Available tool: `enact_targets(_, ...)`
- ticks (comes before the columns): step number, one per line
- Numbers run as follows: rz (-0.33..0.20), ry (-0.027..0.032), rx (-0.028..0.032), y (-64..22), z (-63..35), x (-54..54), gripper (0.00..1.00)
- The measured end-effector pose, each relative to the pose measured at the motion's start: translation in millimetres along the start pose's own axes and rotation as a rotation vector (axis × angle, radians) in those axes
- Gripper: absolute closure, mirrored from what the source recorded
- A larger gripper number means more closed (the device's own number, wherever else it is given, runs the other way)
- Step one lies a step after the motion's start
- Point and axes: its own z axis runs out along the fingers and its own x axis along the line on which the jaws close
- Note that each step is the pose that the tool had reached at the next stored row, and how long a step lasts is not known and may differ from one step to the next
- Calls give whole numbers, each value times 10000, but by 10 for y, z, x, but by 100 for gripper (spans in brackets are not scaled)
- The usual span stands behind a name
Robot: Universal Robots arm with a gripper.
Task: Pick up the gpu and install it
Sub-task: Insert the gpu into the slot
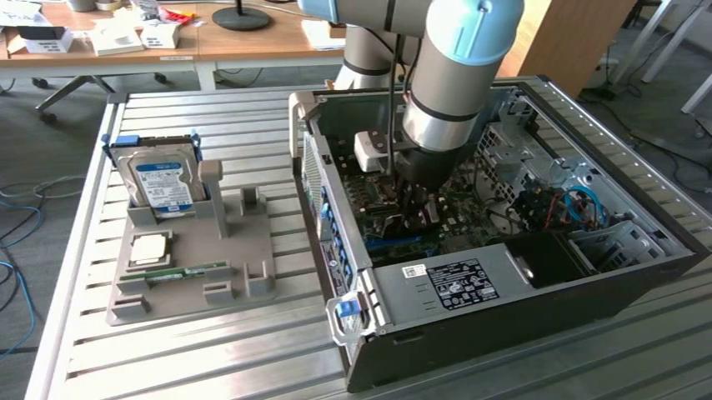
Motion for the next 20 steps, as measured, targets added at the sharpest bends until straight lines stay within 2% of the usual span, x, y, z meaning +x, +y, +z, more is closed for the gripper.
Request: enact_targets(20,1,-1,-1,1,15,1,74)
